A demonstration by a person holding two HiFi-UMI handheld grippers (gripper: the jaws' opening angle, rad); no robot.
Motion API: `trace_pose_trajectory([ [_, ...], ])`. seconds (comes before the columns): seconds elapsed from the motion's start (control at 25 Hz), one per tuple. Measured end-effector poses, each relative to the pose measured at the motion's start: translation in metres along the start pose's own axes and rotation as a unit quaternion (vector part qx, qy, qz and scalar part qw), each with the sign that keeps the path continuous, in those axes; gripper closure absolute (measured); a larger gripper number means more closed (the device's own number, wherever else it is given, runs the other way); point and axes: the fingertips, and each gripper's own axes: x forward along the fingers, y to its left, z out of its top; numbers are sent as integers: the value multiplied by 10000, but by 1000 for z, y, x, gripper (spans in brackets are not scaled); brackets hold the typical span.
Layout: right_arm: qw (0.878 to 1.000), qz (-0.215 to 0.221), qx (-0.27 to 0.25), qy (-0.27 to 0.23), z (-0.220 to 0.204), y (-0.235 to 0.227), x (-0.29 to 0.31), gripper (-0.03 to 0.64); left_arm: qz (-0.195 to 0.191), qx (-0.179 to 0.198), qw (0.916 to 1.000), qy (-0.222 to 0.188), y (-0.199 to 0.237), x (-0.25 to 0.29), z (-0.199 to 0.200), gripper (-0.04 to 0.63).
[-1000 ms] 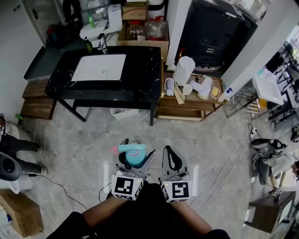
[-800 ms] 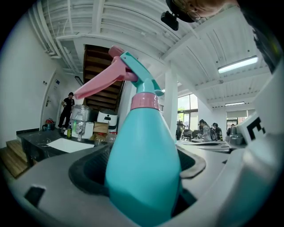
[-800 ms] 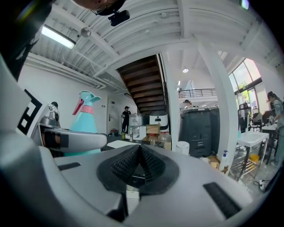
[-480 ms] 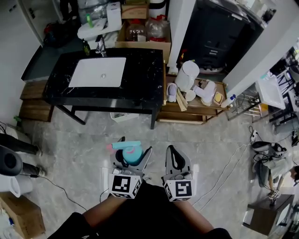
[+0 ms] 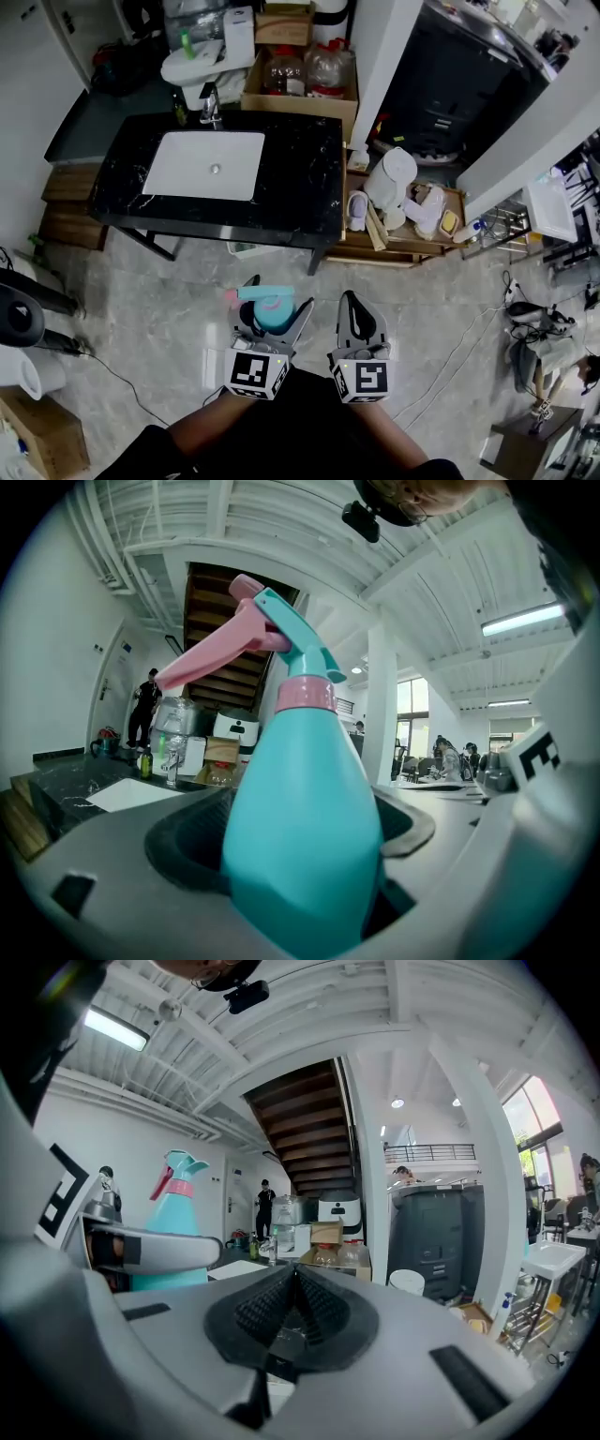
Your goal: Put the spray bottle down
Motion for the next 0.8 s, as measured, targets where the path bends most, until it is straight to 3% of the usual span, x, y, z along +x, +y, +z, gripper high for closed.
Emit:
trace_pose_trajectory([
  [0.2,10000,-16,-68,-2,13,-2,37,600,-134,10,9999,65,23,32,8,158],
  [0.36,9992,-387,-42,52,16,-30,63,600,-341,226,9991,100,32,59,12,158],
  [0.8,9957,-903,-11,180,29,-58,115,600,-819,-29,9963,242,66,123,14,158],
])
